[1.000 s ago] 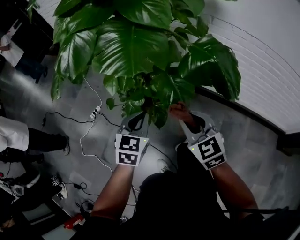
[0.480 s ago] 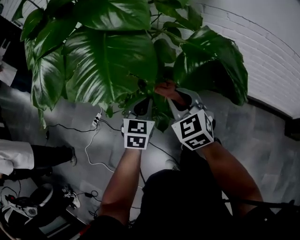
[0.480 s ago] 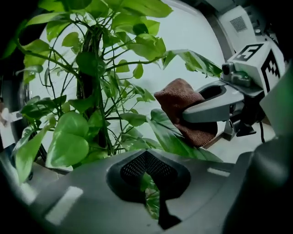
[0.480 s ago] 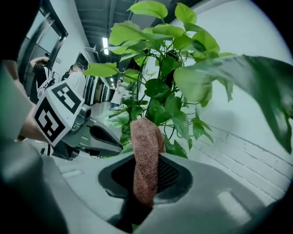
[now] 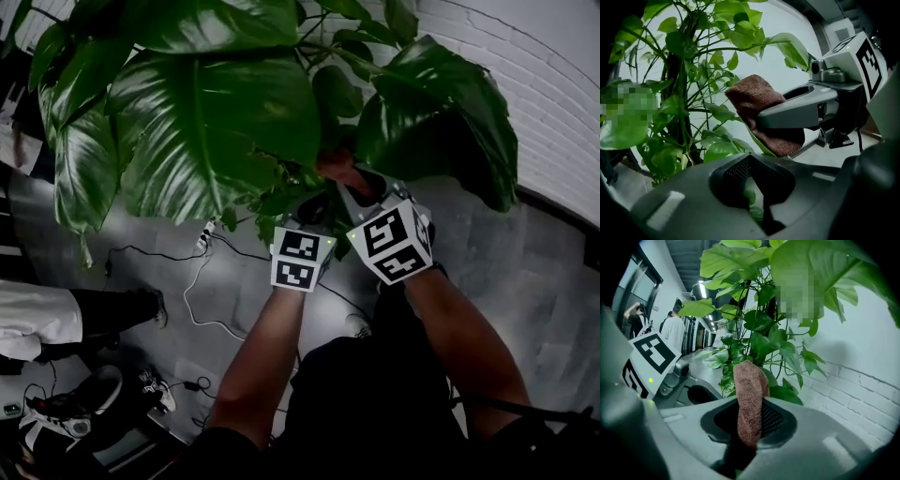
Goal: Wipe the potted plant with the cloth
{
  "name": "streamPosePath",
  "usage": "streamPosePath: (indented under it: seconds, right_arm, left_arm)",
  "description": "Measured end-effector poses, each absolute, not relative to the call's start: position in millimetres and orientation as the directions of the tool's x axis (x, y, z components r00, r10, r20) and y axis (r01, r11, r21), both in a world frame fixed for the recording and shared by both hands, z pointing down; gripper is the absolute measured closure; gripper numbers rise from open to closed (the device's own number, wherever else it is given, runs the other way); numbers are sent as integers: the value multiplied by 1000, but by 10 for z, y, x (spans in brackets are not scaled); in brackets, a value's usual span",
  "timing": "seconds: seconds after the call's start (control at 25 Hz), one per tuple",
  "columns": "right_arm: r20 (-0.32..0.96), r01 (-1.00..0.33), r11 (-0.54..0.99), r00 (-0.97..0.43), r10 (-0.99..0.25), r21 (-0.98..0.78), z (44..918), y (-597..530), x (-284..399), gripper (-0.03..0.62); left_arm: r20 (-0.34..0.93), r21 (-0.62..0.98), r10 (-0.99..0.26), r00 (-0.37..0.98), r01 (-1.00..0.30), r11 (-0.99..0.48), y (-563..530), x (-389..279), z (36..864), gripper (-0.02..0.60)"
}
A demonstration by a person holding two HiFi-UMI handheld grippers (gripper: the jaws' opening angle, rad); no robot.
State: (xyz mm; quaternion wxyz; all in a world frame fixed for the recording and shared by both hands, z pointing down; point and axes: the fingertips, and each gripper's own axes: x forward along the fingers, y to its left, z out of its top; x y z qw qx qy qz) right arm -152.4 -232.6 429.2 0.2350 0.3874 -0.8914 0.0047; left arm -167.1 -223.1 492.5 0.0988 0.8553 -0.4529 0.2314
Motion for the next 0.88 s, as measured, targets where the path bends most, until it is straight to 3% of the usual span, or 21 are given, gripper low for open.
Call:
streamPosePath:
  seconds: [0.88]
  right_arm:
    - [353,-602,798,-741,-572,30,4319,-1701,-1612,530]
  left_arm:
    - [489,-113,-753,441,-823,-556,-2207,-1709,4868,565]
